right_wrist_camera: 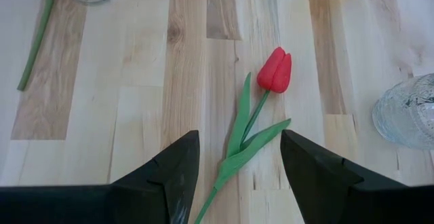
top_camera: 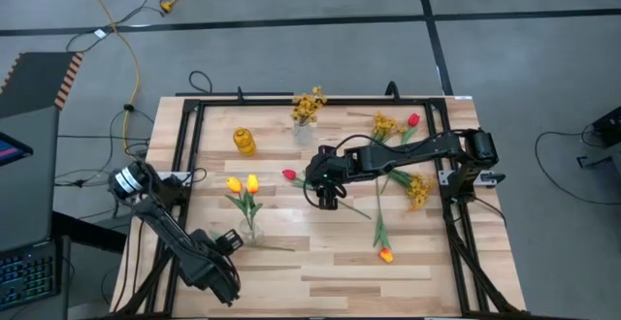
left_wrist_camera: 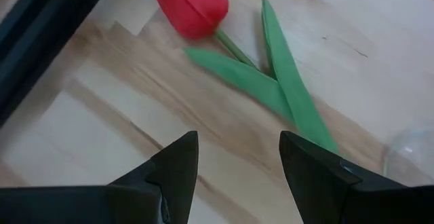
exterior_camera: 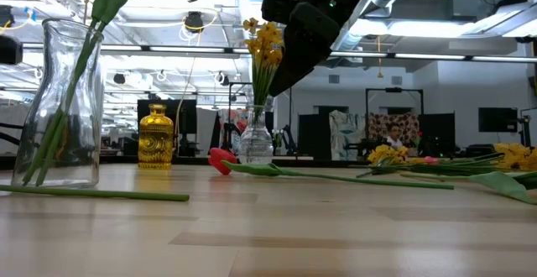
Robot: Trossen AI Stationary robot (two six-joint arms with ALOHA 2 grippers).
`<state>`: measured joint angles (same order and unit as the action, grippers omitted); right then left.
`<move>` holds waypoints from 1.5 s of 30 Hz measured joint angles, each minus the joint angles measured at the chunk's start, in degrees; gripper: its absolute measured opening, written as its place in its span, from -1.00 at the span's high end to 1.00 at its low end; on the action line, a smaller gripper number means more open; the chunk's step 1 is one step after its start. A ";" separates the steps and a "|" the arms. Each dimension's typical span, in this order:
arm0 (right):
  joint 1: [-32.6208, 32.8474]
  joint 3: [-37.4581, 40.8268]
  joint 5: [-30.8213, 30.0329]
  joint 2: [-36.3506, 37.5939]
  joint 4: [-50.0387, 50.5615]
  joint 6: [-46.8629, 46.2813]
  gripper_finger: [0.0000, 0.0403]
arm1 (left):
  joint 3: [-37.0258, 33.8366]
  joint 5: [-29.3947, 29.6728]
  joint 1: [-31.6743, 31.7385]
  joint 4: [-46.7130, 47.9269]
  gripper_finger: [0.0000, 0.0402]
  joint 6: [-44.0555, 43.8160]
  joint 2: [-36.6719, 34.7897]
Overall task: Sort flowers into vase by color
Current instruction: Put the bottom red flower into the yellow vase
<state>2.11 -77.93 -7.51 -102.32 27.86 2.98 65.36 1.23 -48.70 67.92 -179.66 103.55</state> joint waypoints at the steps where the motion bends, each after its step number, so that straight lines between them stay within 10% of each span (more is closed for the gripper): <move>1: 0.00 0.00 0.00 0.00 0.00 0.00 -0.16 | 0.00 -0.04 0.20 -0.02 0.03 -0.02 0.40; 45: 0.00 0.00 0.00 0.00 -0.02 0.00 -0.16 | 0.00 8.08 2.59 2.92 0.03 -0.22 0.63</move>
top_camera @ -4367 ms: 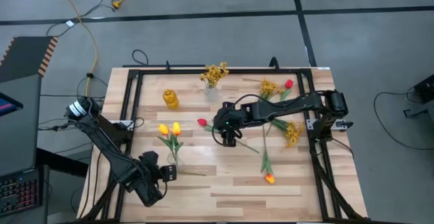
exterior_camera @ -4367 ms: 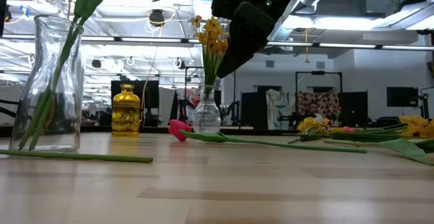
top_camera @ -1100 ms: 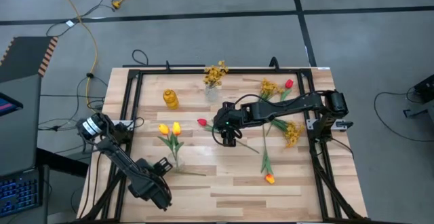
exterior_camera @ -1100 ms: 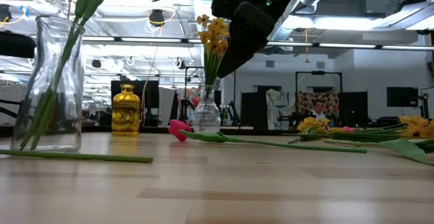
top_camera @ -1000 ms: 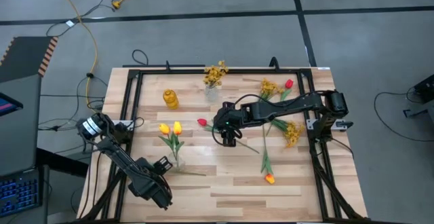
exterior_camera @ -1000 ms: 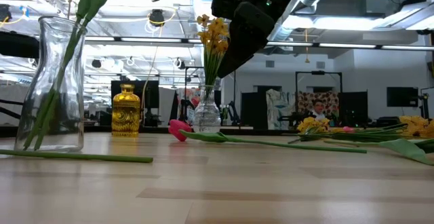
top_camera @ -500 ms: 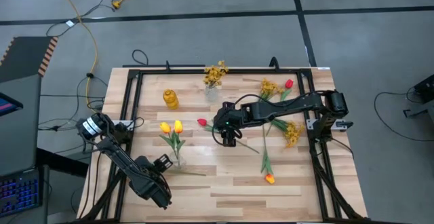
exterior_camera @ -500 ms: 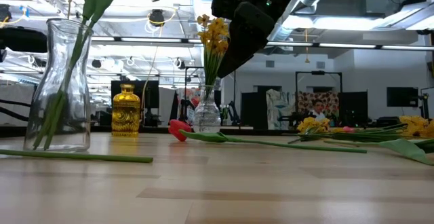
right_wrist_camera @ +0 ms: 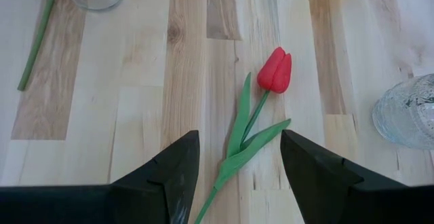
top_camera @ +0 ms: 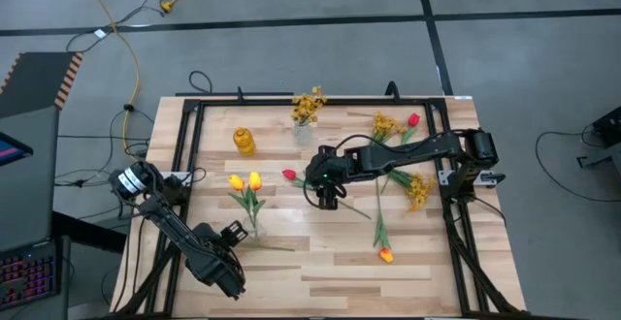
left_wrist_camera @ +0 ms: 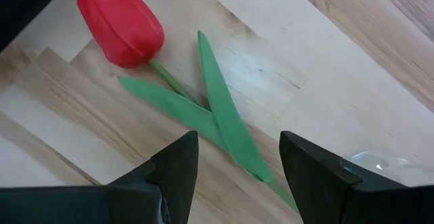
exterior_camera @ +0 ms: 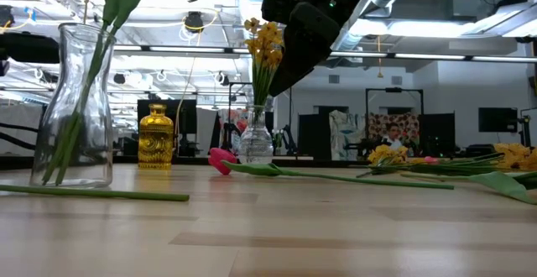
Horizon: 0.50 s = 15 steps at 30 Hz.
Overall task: Sort flowers into vase by color
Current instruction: Put the bottom red flower into the yellow vase
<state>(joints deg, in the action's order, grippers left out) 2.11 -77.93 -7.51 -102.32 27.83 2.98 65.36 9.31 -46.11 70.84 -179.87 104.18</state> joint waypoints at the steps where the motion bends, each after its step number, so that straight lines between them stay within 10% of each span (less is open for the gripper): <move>1: 0.00 0.00 0.00 0.00 0.00 0.00 -0.16 | 0.00 0.08 0.00 -0.29 0.03 0.00 0.00; 15: 0.00 0.00 0.00 0.00 0.00 0.00 -0.16 | 0.00 0.14 0.00 -1.22 0.03 0.00 0.00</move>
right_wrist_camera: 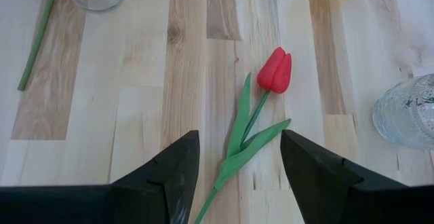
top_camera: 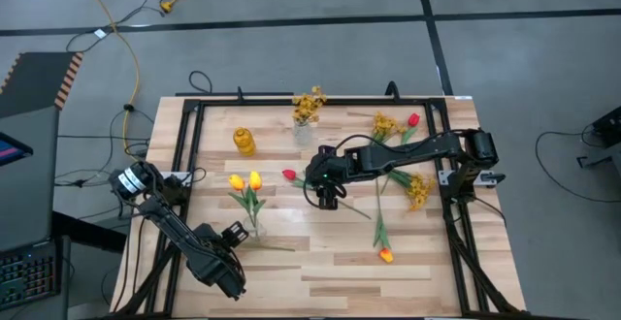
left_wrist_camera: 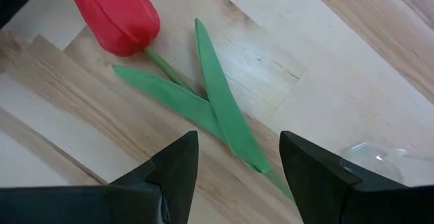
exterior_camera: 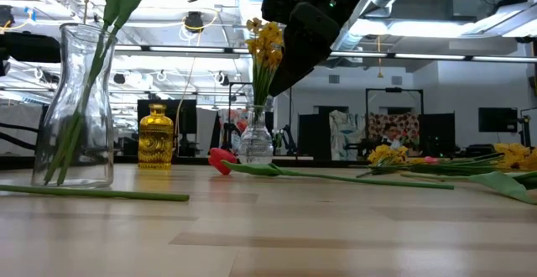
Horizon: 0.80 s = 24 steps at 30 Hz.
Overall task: Sort flowers into vase by color
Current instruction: Put the bottom red flower into the yellow vase
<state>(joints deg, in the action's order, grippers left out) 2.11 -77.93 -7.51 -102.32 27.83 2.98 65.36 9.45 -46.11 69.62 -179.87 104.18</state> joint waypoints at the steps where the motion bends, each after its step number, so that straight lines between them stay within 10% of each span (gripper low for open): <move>1: 0.01 0.00 0.00 0.00 -0.01 0.00 -0.16 | 0.00 0.00 0.00 0.02 0.03 0.00 0.00; 24: 0.02 0.00 0.00 0.00 -0.25 0.00 -0.16 | -6.91 -1.74 0.79 -10.11 0.03 -0.17 -0.33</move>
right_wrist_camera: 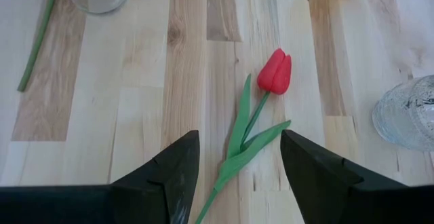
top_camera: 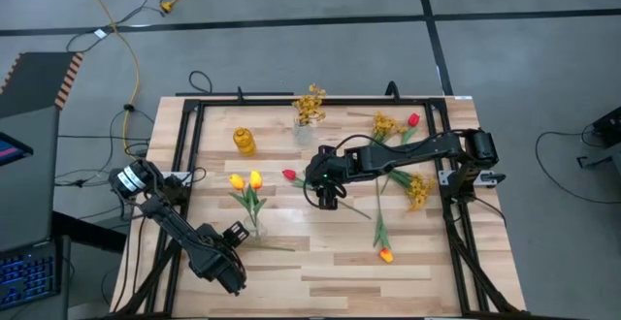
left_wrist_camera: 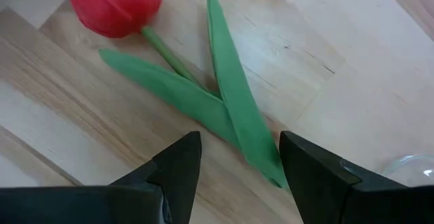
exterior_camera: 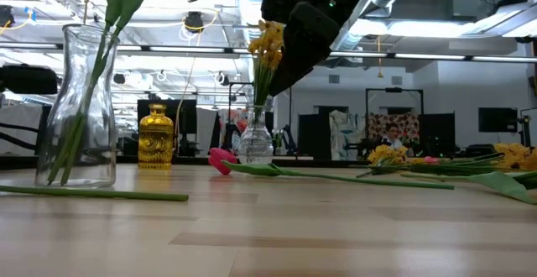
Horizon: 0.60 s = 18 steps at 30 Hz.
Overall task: Sort flowers into vase by color
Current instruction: Put the bottom red flower into the yellow vase
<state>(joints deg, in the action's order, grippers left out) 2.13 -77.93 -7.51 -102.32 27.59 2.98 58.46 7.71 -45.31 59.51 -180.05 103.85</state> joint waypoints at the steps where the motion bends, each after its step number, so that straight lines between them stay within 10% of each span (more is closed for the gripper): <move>1: 0.00 0.00 0.00 0.00 -0.02 0.00 -0.16 | 0.00 -0.01 0.01 0.08 0.03 0.00 0.02; 18: 0.00 0.00 0.00 0.00 -0.25 0.01 -0.16 | -0.17 -7.79 2.95 -0.96 0.03 1.86 0.20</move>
<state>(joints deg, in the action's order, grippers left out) 2.13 -77.93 -7.51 -102.32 27.33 2.99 58.28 -0.08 -42.37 58.55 -178.19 104.05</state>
